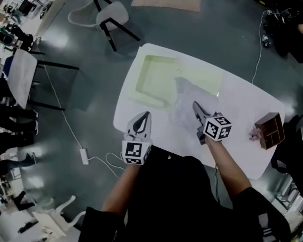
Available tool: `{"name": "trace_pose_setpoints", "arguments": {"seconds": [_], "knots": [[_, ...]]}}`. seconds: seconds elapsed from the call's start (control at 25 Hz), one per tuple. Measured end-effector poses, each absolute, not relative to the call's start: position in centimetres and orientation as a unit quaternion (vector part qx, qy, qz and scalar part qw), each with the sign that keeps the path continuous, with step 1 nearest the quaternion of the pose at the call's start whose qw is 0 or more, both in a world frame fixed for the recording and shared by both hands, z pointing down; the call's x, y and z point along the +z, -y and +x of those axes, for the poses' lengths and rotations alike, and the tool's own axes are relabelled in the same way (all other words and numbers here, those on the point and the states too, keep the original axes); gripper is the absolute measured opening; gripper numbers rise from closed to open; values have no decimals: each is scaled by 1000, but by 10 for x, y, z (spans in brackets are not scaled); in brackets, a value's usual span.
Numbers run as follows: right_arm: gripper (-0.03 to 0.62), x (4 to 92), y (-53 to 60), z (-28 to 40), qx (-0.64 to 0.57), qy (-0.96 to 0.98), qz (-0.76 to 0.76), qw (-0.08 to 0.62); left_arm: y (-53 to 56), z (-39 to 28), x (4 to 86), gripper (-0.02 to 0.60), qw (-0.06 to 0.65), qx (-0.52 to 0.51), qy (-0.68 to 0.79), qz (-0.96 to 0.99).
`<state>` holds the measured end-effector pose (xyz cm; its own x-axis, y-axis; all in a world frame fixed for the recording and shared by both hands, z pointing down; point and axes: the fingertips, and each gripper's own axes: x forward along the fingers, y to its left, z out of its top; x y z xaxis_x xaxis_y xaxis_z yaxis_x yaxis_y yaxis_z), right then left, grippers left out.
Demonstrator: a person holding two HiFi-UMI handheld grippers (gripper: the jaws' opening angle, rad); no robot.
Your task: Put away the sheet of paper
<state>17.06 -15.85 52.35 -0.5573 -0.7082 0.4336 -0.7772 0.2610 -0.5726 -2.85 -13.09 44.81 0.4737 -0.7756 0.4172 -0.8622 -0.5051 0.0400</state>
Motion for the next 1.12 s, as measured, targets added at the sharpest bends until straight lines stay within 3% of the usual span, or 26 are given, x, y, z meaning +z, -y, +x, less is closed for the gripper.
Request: {"name": "trace_pose_setpoints", "arguments": {"seconds": [1.12], "knots": [[-2, 642, 256, 160, 527, 670, 513, 101, 235, -18, 550, 3, 235, 163, 396, 872]]}}
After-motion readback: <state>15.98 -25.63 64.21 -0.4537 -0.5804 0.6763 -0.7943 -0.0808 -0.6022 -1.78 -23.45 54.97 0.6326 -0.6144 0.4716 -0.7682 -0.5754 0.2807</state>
